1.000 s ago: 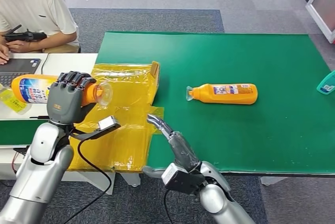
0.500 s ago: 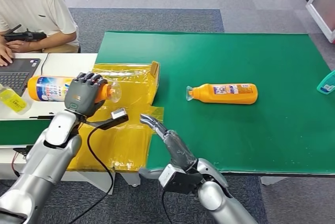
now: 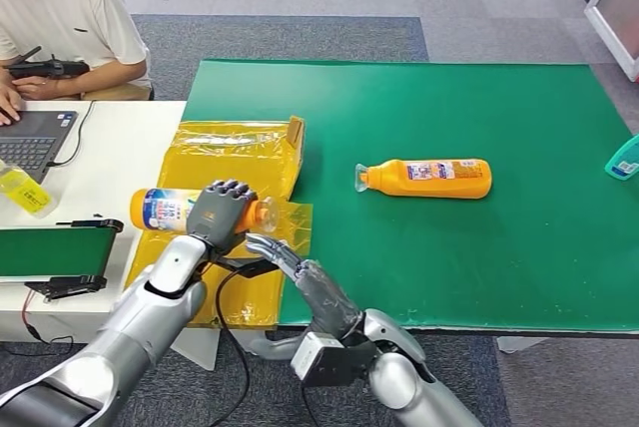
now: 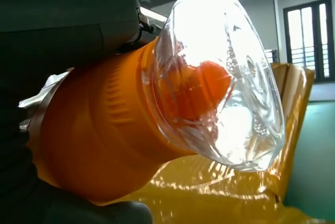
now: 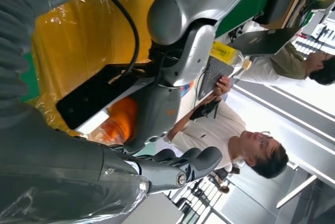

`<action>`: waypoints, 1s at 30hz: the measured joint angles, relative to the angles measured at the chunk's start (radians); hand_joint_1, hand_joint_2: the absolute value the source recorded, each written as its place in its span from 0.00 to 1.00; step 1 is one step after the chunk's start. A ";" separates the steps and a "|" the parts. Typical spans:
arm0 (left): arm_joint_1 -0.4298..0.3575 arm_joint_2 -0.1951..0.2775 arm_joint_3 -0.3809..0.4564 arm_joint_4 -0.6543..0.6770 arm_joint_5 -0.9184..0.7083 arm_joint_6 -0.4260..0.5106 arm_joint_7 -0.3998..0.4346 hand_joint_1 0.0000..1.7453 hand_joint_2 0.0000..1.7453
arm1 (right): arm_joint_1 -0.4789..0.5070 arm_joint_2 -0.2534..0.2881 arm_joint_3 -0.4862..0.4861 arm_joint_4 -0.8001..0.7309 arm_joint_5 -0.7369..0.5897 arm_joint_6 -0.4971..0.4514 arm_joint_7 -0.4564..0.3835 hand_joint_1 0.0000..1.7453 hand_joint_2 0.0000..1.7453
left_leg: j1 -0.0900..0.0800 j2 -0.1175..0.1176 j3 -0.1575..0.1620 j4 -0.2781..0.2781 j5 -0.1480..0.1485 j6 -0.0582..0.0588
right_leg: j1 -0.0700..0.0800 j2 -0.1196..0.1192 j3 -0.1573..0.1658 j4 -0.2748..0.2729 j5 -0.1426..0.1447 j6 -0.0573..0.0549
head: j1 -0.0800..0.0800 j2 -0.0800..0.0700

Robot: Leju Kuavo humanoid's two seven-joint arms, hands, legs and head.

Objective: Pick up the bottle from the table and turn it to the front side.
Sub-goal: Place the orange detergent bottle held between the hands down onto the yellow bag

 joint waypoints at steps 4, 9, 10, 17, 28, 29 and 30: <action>0.000 -0.020 -0.010 0.056 0.002 0.023 0.005 1.00 1.00 | 0.001 -0.001 0.009 -0.015 0.004 -0.001 -0.007 0.00 1.00 | 0.000 0.000 0.000 0.000 0.000 0.000 | 0.000 0.000 0.000 0.000 0.000 0.000 | 0.000 0.000; 0.000 -0.039 -0.019 0.096 0.003 0.028 0.005 1.00 1.00 | 0.003 -0.005 0.010 -0.035 0.004 -0.008 -0.009 0.00 1.00 | 0.000 0.000 0.000 0.000 0.000 0.000 | 0.000 0.000 0.000 0.000 0.000 0.000 | 0.000 0.000; -0.001 -0.042 -0.020 0.100 0.004 0.028 0.005 0.75 1.00 | 0.005 -0.007 0.010 -0.038 0.004 -0.013 -0.009 0.00 1.00 | 0.000 0.000 0.000 0.000 0.000 0.000 | 0.000 0.000 0.000 0.000 0.000 0.000 | 0.000 0.000; 0.002 -0.055 -0.022 0.116 0.020 0.023 0.017 0.00 1.00 | 0.041 -0.033 -0.007 -0.065 0.014 -0.030 -0.011 0.00 1.00 | 0.000 0.000 0.000 0.000 0.000 0.000 | 0.000 0.000 0.000 0.000 0.000 0.000 | 0.000 0.000; 0.010 -0.060 -0.022 0.116 0.026 0.024 0.013 0.00 1.00 | 0.077 -0.052 -0.042 -0.076 0.030 -0.041 -0.013 0.00 1.00 | 0.000 0.000 0.000 0.000 0.000 0.000 | 0.000 0.000 0.000 0.000 0.000 0.000 | 0.000 0.000; 0.010 -0.061 -0.022 0.116 0.026 0.024 0.013 0.00 1.00 | 0.078 -0.054 -0.045 -0.077 0.031 -0.042 -0.013 0.00 1.00 | 0.000 0.000 0.000 0.000 0.000 0.000 | 0.000 0.000 0.000 0.000 0.000 0.000 | 0.000 0.000; 0.010 -0.061 -0.022 0.116 0.026 0.024 0.013 0.00 1.00 | 0.079 -0.055 -0.048 -0.078 0.031 -0.043 -0.013 0.00 1.00 | 0.000 0.000 0.000 0.000 0.000 0.000 | 0.000 0.000 0.000 0.000 0.000 0.000 | 0.000 0.000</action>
